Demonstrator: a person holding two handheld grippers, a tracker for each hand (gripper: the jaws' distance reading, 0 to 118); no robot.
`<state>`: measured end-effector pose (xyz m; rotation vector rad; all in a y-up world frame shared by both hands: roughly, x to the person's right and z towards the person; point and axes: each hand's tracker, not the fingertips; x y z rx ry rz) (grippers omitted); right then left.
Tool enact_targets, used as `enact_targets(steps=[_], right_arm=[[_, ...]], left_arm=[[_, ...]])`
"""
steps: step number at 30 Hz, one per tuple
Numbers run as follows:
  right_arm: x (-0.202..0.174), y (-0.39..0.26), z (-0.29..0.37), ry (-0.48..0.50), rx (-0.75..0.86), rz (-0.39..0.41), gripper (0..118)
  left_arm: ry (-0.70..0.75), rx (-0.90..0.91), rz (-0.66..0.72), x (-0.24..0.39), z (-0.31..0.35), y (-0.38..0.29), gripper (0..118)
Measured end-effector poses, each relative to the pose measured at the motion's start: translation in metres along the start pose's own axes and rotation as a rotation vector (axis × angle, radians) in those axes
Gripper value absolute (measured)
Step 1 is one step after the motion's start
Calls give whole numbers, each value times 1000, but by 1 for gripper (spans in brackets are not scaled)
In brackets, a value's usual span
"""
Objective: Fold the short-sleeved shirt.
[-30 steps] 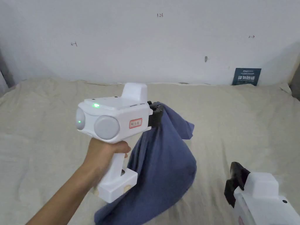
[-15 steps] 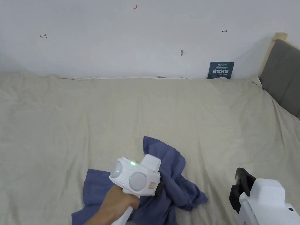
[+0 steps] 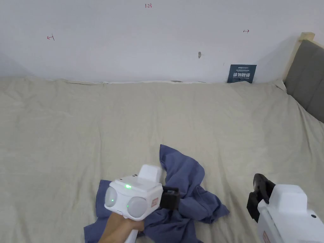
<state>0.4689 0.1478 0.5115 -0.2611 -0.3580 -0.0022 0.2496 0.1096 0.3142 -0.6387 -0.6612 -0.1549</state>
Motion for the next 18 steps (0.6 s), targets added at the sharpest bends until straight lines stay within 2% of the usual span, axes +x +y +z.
enact_targets(steps=[5,12,14,16,17,18], right_arm=[[-8,15,-1,12,37,-3,2],[-20,40,0,26,102,-1,2],[-24,44,0,27,117,1,2],[-26,48,1,32,129,2,2],[-28,49,2,35,135,2,2],[-29,51,2,37,138,3,2]], left_arm=[[155,300,-36,-23,64,16,113],[387,481,-59,-63,116,12,112],[433,503,-68,-73,124,7,104],[444,506,-53,-80,127,1,101],[436,507,-46,-85,131,-2,94],[406,502,-22,-90,133,-3,76]])
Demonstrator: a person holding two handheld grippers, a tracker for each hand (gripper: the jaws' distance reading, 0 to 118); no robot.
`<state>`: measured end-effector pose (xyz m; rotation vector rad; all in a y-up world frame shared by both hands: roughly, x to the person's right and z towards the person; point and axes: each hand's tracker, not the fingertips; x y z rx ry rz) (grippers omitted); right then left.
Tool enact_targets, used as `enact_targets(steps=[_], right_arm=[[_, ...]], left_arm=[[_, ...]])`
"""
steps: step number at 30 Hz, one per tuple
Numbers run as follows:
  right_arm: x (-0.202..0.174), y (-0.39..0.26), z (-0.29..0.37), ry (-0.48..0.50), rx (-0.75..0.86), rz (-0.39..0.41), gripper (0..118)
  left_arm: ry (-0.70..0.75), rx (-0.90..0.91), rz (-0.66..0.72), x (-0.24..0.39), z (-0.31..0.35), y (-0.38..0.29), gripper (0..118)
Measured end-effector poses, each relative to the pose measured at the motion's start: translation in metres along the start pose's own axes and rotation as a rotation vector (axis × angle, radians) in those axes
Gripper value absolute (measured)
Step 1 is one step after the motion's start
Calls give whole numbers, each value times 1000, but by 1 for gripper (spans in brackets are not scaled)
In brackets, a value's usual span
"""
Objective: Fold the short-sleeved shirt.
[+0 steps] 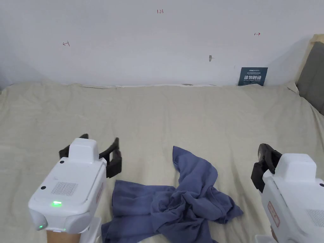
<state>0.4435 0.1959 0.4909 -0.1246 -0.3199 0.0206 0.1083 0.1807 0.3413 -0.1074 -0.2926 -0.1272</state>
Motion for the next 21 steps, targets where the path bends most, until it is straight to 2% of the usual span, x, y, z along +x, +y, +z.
enact_targets(steps=[1,2,9,13,17,21], right_arm=[[-1,1,0,2,4,1,2],[-3,1,0,4,7,1,2],[-6,0,2,16,5,6,2],[-4,-4,2,16,-6,7,2],[0,-11,2,12,-24,-2,2],[2,-17,1,8,-44,-2,2]], left_arm=[[-15,-18,15,-3,-1,-1,35],[-5,-40,16,-3,-4,-2,0],[30,-134,50,-4,-13,-11,0],[18,-362,101,-5,-25,-23,0],[-43,-579,169,-8,-42,-64,0],[-120,-711,247,-6,-45,-102,2]])
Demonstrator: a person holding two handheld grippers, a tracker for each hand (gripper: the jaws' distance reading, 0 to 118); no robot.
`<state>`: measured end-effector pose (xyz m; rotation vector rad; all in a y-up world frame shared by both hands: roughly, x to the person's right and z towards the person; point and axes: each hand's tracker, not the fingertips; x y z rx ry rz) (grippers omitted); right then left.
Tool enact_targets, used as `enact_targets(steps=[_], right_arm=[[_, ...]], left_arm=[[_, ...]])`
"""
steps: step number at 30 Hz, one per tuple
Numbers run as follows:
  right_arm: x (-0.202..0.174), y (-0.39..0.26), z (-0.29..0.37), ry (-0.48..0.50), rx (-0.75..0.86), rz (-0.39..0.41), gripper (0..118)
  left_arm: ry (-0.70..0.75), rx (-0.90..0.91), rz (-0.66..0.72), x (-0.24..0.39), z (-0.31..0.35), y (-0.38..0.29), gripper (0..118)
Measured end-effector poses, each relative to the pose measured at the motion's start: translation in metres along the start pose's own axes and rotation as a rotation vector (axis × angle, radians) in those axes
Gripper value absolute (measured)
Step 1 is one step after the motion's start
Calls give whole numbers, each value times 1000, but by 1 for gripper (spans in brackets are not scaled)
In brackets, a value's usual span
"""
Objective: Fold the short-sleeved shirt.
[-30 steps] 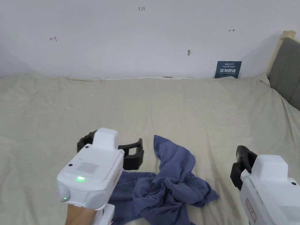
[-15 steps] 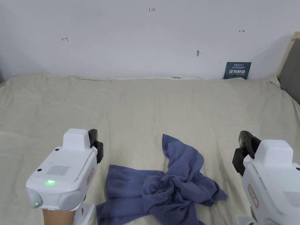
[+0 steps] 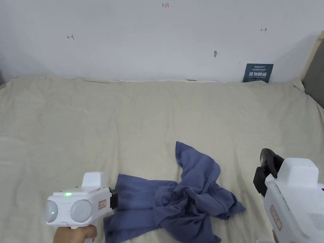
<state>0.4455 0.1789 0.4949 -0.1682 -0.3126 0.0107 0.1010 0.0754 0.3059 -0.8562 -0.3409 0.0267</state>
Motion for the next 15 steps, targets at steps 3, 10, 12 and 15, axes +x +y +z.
enact_targets(steps=[3,10,12,15], right_arm=[[2,-4,0,-1,-13,2,2],[7,-15,-5,-5,-48,2,2],[8,-18,-8,-7,-61,1,2],[10,-23,-12,-10,-81,-2,2]], left_arm=[[-6,-49,19,-1,-12,-17,61],[90,-87,8,2,-33,-46,104],[94,-137,17,3,-44,-52,90],[86,-167,29,7,-57,-65,44]])
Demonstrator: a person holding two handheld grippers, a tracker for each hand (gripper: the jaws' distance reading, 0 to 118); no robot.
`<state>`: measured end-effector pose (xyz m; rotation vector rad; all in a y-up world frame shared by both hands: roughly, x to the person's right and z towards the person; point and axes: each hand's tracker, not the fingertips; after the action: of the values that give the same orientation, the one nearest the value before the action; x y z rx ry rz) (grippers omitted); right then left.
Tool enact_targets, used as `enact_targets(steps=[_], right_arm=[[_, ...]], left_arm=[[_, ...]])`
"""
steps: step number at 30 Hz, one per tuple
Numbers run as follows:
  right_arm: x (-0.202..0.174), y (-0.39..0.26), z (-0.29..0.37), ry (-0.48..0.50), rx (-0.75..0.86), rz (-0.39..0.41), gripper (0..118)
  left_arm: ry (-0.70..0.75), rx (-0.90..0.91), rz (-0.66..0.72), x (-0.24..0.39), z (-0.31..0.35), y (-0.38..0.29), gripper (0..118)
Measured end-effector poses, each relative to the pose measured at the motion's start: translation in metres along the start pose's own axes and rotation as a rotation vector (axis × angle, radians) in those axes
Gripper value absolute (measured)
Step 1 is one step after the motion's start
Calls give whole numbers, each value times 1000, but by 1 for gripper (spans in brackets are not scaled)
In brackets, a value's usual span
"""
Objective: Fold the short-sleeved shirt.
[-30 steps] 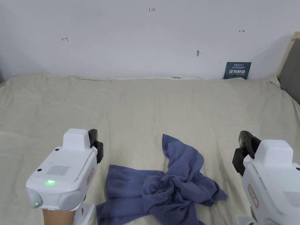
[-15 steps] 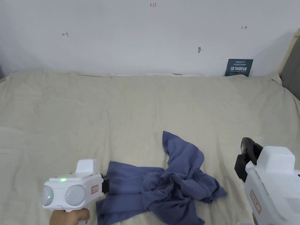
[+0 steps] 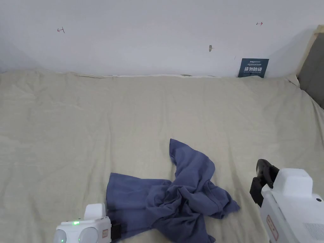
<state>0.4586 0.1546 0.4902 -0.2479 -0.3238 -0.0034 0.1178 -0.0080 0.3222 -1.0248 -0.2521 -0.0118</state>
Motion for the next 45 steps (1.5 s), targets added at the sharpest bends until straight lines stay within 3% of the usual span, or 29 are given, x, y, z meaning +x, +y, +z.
enact_targets(steps=[1,2,3,5,6,11,13,17,18,20,22,24,26,32,45], right_arm=[[1,-1,-2,-1,-10,-1,2],[2,-3,-5,-2,-24,-3,2],[3,-6,-9,-4,-41,-5,2],[5,-11,-21,-16,-93,-18,4],[6,-14,-30,-22,-141,-23,13],[12,-39,-92,-17,-372,-83,93],[12,-53,-119,-10,-465,-109,108],[8,-83,-170,1,-609,-94,102],[6,-91,-180,7,-650,-81,93],[-2,-105,-193,19,-709,-39,59],[-7,-118,-201,25,-773,5,52],[-8,-130,-202,33,-762,3,25],[-12,-121,-194,39,-720,48,12],[-6,-42,-171,58,-505,78,11],[17,205,-196,10,-82,175,11]], left_arm=[[27,43,-16,2,2,-2,41],[21,35,-33,5,4,0,30],[-15,32,-48,8,6,3,11],[-11,38,-79,16,14,7,10],[-12,58,-127,18,19,9,10],[-77,156,-115,15,52,23,10],[-122,185,-91,7,55,28,10],[-160,199,-70,-3,56,36,10],[-159,199,-70,-3,55,38,10],[-155,186,-77,-6,51,41,10],[-140,174,-79,-11,41,42,10],[-138,169,-74,-16,38,42,10],[-142,168,-62,-15,42,45,10],[-158,209,-24,-26,54,88,10],[25,515,-51,-63,155,319,10]])
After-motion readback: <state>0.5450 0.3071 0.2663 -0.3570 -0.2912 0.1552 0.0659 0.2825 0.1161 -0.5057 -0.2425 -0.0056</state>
